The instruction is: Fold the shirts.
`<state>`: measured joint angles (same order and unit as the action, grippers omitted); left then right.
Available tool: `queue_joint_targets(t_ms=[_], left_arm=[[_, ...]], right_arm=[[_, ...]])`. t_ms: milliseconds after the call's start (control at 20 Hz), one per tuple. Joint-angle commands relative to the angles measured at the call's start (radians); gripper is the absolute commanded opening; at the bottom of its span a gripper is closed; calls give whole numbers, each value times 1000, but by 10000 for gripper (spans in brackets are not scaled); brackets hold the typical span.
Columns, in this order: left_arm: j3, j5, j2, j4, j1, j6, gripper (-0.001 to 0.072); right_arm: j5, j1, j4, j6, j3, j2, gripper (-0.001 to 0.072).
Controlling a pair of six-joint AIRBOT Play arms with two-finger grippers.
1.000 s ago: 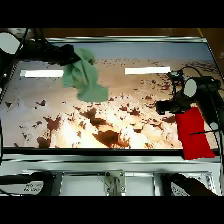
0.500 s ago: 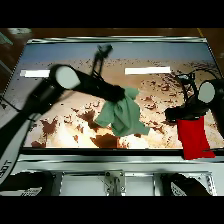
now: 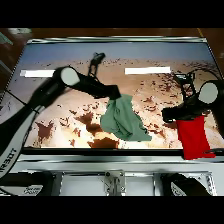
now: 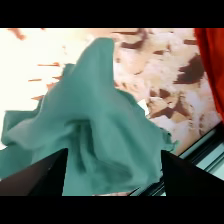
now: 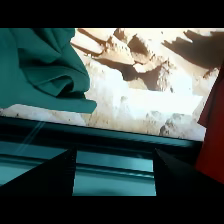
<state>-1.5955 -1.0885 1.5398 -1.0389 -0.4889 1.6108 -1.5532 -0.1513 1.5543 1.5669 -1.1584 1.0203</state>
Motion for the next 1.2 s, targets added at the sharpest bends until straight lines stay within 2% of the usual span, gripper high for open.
queue_joint_targets(t_ms=[0, 100, 200, 300, 400, 500, 700, 900, 950, 1000, 1050, 1100, 1150], left_arm=[[-13, -275, -16, 0, 212, -50, 717], [31, -337, -16, 1, 274, -75, 717], [121, -331, -16, 1, 297, -101, 717], [260, -263, -11, 43, 294, -124, 718], [417, -126, -11, 188, 293, -168, 718], [536, -11, -1, 358, 293, -248, 717], [585, 28, 76, 528, 241, -359, 715], [583, 130, 122, 580, 163, -372, 709], [583, 144, 134, 603, 153, -373, 677], [583, 153, 141, 622, 145, -373, 498], [583, 157, 143, 634, 142, -373, 274], [583, 156, 142, 640, 143, -373, 113], [581, 151, 140, 639, 145, -379, 58]], right_arm=[[34, 0, 26, 3, 47, -1, 587], [40, 0, 26, 3, 92, -1, 587], [40, 0, 26, 3, 145, -1, 587], [46, 0, 17, 1, 198, -1, 587], [65, 0, -7, -1, 243, -1, 587], [92, 0, -40, 0, 271, -1, 588], [138, 0, -100, 0, 276, -1, 588], [153, 0, -150, 0, 276, -1, 609], [154, 0, -159, 0, 276, -1, 675], [159, 0, -164, 1, 276, -1, 675], [164, 0, -164, 6, 276, -1, 675], [171, 3, -161, 11, 276, -1, 675], [180, 19, -169, 11, 279, -1, 675]])
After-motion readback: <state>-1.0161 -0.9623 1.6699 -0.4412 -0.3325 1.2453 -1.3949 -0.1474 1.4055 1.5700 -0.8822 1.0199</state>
